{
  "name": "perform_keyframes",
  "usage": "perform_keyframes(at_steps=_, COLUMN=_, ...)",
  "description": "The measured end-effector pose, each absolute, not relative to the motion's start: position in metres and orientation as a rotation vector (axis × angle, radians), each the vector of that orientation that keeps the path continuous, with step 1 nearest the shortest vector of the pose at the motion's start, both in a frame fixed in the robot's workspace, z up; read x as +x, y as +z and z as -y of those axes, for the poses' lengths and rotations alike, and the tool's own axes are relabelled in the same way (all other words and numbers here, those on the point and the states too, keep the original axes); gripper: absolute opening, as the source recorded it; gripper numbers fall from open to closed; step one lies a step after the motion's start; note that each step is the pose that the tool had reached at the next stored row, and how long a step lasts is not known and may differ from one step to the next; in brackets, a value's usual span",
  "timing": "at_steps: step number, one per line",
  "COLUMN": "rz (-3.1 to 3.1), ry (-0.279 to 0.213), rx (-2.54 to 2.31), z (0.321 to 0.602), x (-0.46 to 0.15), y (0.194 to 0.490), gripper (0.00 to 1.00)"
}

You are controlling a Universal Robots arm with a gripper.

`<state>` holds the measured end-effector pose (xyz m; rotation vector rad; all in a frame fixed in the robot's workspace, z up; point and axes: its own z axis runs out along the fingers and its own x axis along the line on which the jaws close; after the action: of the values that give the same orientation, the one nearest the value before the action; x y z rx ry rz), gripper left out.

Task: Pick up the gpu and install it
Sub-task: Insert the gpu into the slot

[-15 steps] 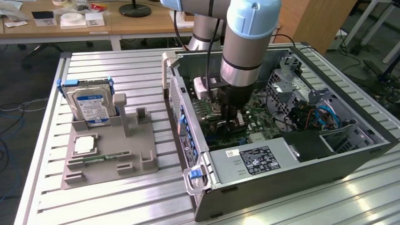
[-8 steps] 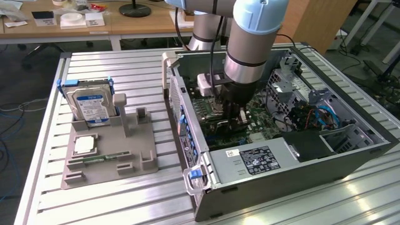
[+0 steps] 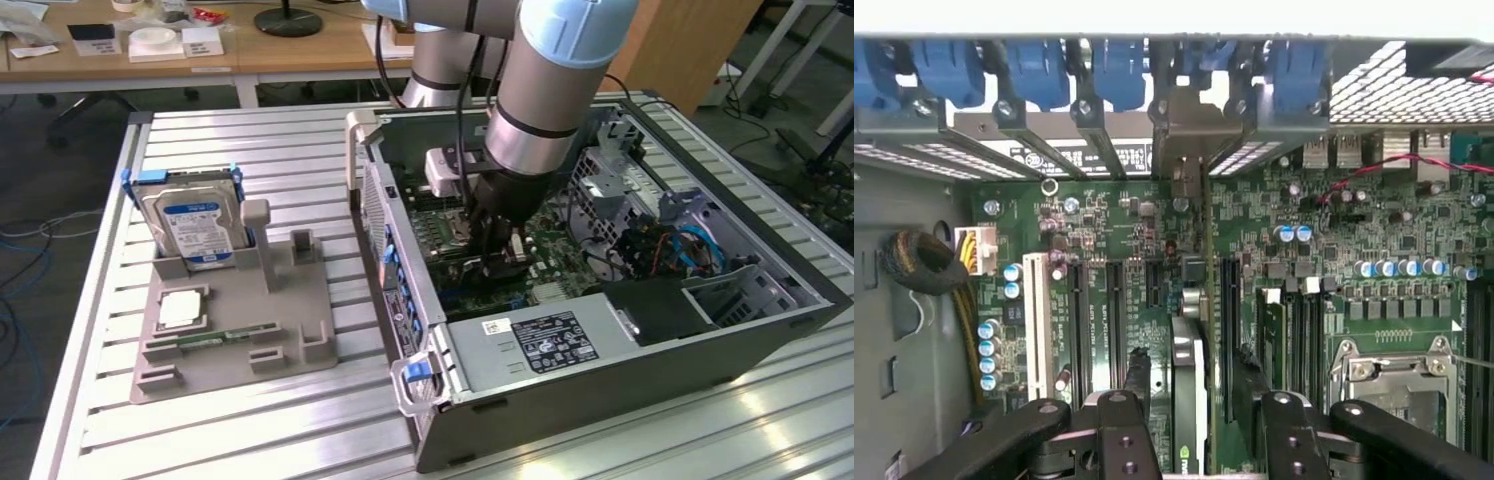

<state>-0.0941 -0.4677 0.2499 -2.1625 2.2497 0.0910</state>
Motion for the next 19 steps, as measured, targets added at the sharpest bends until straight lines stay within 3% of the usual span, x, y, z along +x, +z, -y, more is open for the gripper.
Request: perform_keyframes(at_steps=19, rz=-2.248, ry=0.1, rx=-2.16, z=0.4676, x=-0.0895, y=0.2528, gripper=0.46)
